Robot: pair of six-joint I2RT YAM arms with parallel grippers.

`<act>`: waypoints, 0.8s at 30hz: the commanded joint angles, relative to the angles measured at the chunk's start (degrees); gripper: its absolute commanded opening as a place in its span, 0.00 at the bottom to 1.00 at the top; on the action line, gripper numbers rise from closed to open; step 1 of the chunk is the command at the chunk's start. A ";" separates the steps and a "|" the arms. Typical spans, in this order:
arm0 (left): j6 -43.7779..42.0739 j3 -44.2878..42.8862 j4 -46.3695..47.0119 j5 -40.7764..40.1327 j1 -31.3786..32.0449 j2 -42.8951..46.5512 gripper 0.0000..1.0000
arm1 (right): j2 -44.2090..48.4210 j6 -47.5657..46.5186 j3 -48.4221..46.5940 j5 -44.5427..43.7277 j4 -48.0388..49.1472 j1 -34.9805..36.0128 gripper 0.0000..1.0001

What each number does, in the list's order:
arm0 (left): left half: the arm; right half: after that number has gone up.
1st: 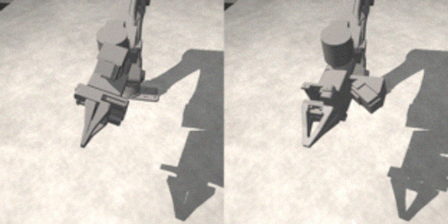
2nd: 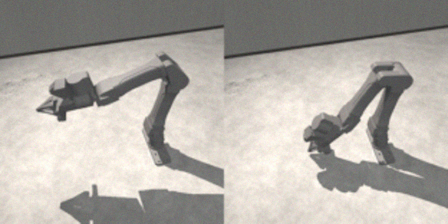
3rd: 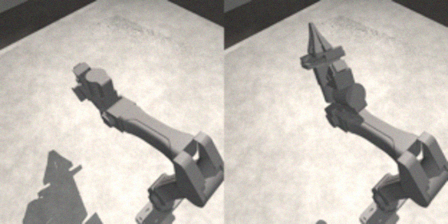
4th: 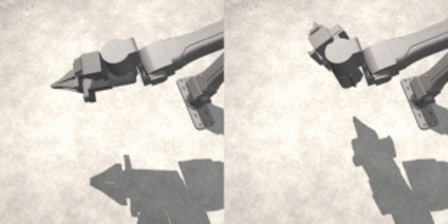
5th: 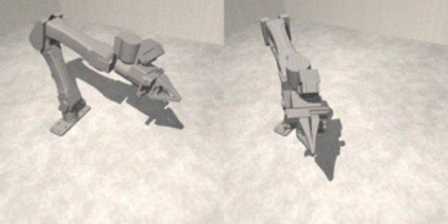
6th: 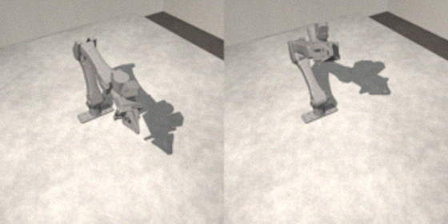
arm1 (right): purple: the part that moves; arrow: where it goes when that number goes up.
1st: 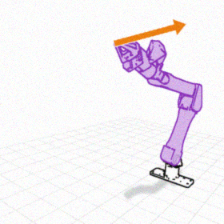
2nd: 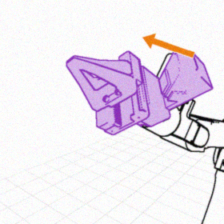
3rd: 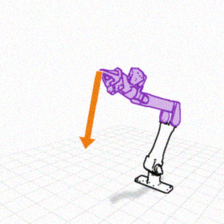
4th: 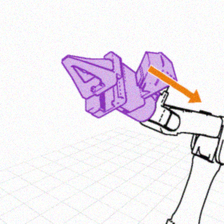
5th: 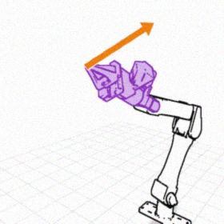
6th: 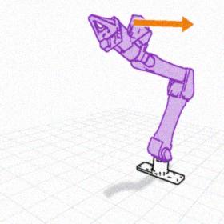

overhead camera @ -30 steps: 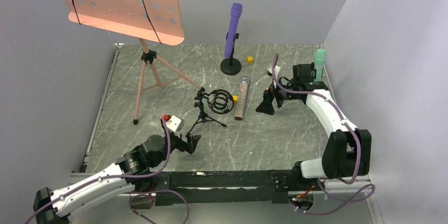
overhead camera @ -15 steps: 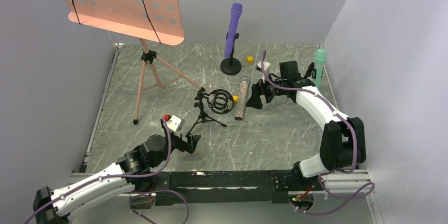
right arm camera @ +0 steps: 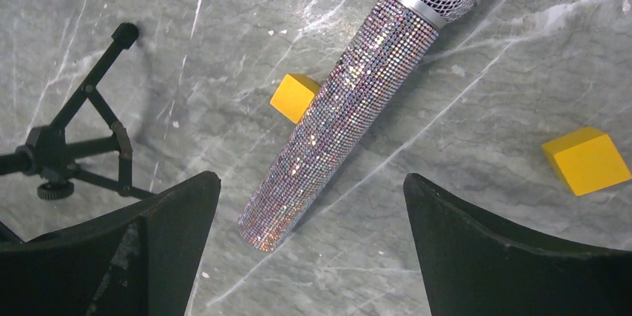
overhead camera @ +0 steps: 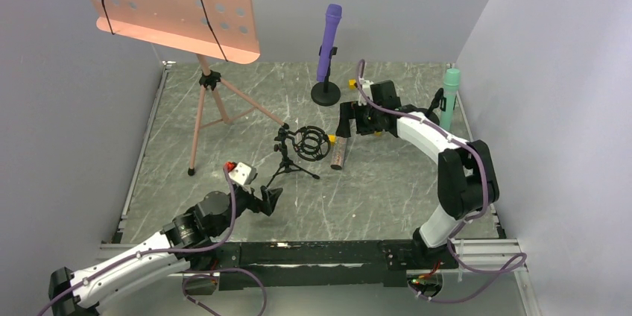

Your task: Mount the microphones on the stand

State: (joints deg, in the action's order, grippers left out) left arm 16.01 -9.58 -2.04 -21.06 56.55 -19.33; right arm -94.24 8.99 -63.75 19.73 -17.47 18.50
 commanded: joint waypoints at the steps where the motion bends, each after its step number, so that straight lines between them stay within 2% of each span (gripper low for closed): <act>1: 1.23 0.48 -0.95 -1.51 -0.17 2.65 0.99 | -2.21 6.30 -3.40 -4.25 1.66 0.66 1.00; 8: 2.05 2.02 -1.65 -2.14 -0.19 5.23 0.99 | -7.66 8.45 -6.83 -5.94 1.66 1.29 1.00; 13: 2.05 1.32 -2.93 -2.46 -0.16 5.00 0.99 | -12.61 8.84 -9.94 -11.11 -0.21 3.68 0.99; 18: 2.56 1.97 -2.80 -2.75 -0.22 5.61 0.99 | -14.14 9.29 -8.66 -18.03 0.59 5.82 0.97; 24: 2.11 1.40 -2.61 -2.81 -0.22 4.91 0.99 | -15.09 10.19 -7.95 -19.58 0.91 5.85 0.95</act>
State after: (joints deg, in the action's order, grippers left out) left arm 17.82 -7.40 -5.43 -22.87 56.53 -14.35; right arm -108.86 17.30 -71.50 3.90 -17.23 24.73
